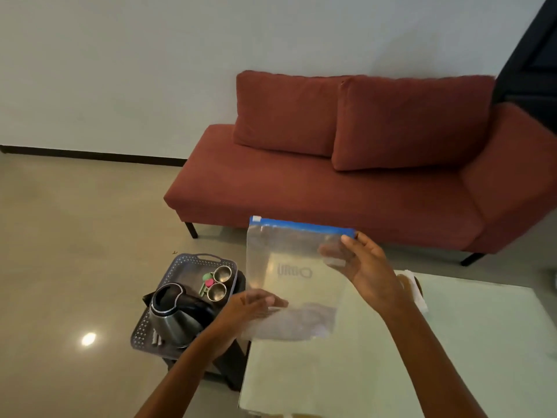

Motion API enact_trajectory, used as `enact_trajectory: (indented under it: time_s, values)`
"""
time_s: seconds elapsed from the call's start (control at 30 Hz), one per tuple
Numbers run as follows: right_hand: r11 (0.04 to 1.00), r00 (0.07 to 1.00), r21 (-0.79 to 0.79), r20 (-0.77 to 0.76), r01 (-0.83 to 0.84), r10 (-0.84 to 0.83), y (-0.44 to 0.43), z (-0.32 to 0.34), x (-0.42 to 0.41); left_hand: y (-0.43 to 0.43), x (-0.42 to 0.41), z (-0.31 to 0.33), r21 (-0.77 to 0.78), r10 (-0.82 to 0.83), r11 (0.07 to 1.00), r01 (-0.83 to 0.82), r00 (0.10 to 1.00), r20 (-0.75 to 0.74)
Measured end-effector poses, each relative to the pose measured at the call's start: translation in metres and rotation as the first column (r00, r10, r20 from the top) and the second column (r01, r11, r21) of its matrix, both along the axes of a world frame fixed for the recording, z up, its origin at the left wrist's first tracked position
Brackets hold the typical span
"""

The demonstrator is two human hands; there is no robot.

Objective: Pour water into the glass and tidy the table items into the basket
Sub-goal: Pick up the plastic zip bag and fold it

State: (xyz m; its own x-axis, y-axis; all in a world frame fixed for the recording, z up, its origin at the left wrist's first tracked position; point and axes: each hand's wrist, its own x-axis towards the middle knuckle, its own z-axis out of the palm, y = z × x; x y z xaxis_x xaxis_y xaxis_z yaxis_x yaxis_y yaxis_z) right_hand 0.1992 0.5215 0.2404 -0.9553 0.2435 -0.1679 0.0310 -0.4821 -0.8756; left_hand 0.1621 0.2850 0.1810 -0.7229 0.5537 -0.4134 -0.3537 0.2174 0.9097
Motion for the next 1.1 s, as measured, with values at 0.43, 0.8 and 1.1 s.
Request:
enact_trajectory:
  time_s: [0.43,0.8,1.1]
  values:
    - [0.97,0.965,0.141,0.201,-0.199,0.169,-0.029,-0.027,0.018,-0.009,-0.014,0.028,0.248,0.14,0.957,-0.149,0.989,0.054]
    - [0.976,0.98,0.209,0.174,0.059,-0.096,-0.039,-0.03,0.006,-0.024,-0.029,0.021,0.346,0.319,0.863,-0.368,0.928,0.192]
    - [0.898,0.905,0.311,0.19,0.311,-0.38,-0.05,-0.028,-0.007,-0.021,-0.035,0.021,0.09,0.489,0.868,-0.488,0.872,0.019]
